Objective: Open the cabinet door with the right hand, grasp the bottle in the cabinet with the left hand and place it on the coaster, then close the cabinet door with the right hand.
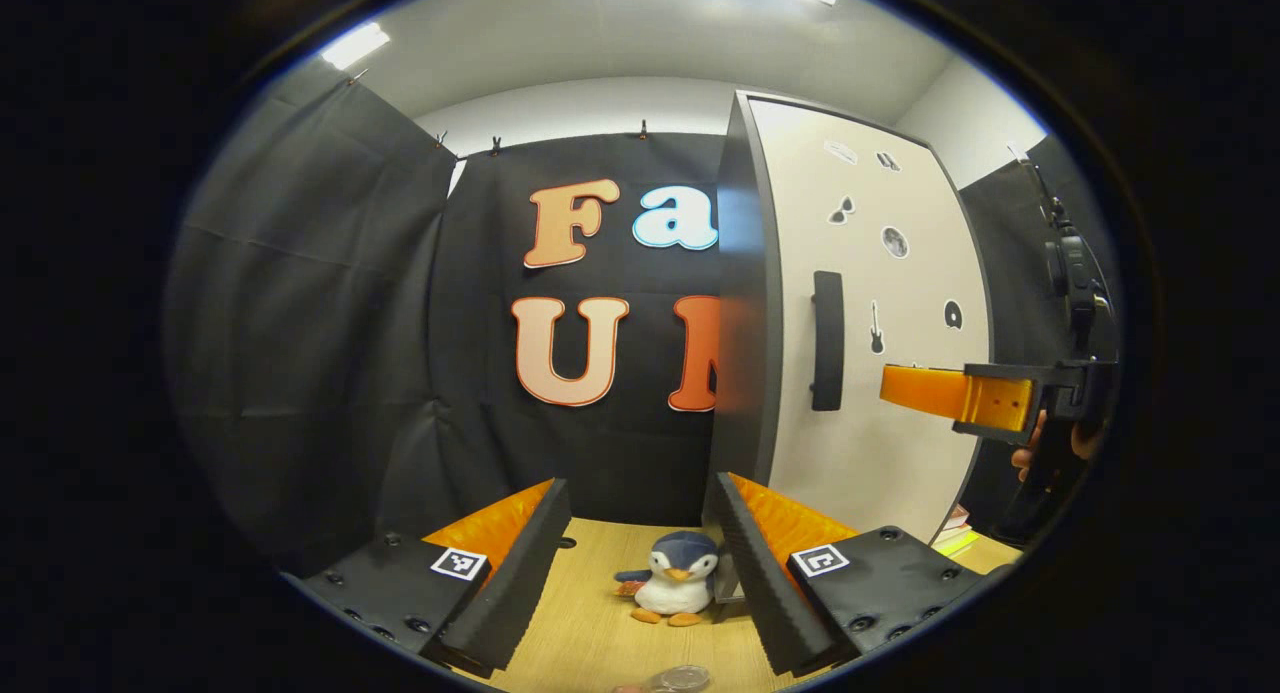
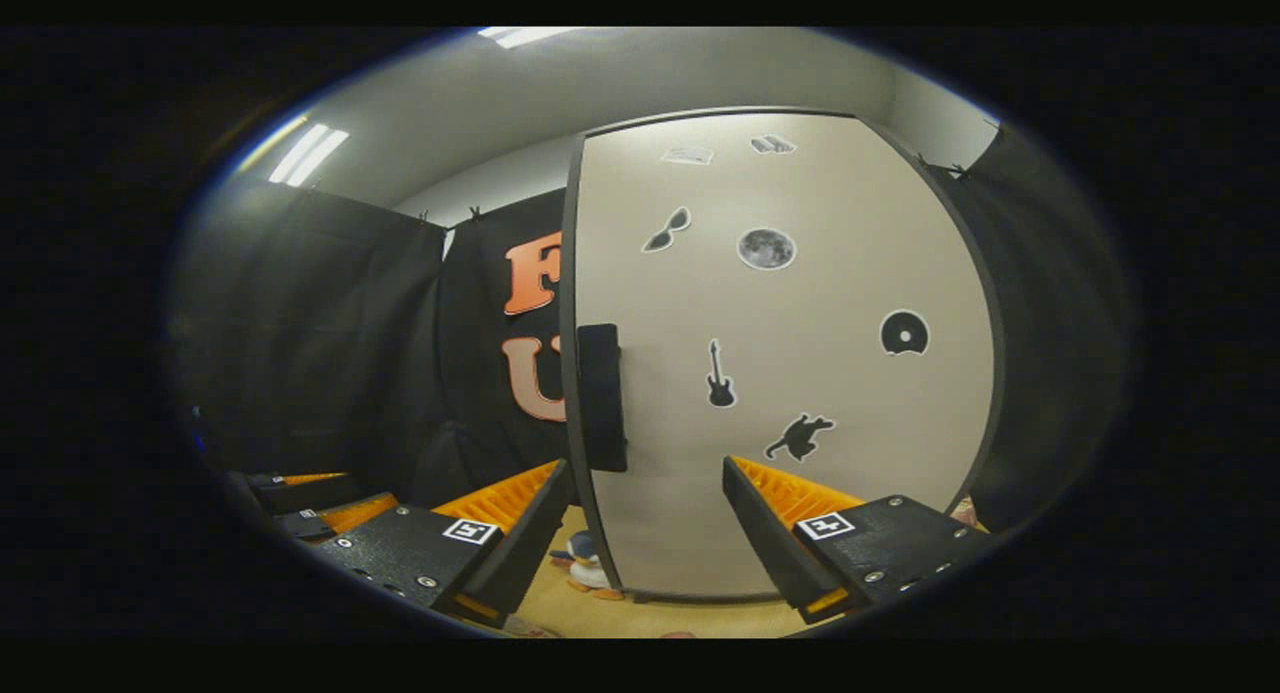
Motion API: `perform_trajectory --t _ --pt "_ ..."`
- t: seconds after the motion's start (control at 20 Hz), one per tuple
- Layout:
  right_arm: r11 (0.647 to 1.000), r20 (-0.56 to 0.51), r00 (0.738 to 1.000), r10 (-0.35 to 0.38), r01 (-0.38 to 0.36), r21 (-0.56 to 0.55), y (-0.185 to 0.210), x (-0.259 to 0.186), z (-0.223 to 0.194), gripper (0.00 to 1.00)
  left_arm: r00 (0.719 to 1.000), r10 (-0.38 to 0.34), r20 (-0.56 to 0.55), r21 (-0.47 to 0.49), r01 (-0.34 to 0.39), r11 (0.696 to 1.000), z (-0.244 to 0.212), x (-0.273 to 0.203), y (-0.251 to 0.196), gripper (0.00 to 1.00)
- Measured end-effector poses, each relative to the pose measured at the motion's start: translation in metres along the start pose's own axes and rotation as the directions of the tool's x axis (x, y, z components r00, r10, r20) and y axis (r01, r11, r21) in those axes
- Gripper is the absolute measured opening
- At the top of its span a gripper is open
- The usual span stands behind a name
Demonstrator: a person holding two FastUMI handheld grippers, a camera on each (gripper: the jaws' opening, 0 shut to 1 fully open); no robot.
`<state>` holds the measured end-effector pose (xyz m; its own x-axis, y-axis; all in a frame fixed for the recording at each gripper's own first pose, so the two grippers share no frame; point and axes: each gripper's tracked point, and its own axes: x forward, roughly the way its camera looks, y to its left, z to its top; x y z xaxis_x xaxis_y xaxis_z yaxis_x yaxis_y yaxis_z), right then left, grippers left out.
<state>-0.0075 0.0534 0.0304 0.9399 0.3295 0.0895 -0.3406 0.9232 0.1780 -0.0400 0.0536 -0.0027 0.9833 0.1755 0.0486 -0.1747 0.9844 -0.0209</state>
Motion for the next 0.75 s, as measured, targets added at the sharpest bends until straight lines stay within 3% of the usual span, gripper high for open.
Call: perform_trajectory --t 0.25,0.75 --pt "0.999 -0.008 1.0 -0.022 0.022 -0.033 -0.019 -0.036 -0.002 0.93 1.0 -0.009 0.015 0.001 0.009 1.0 0.005 -0.007 -0.024 0.96" --pt "0.985 0.01 0.99 -0.14 0.14 -0.096 -0.052 -0.082 -0.009 0.93 0.998 -0.065 0.028 0.005 0.065 0.998 0.015 0.001 -0.047 0.96"
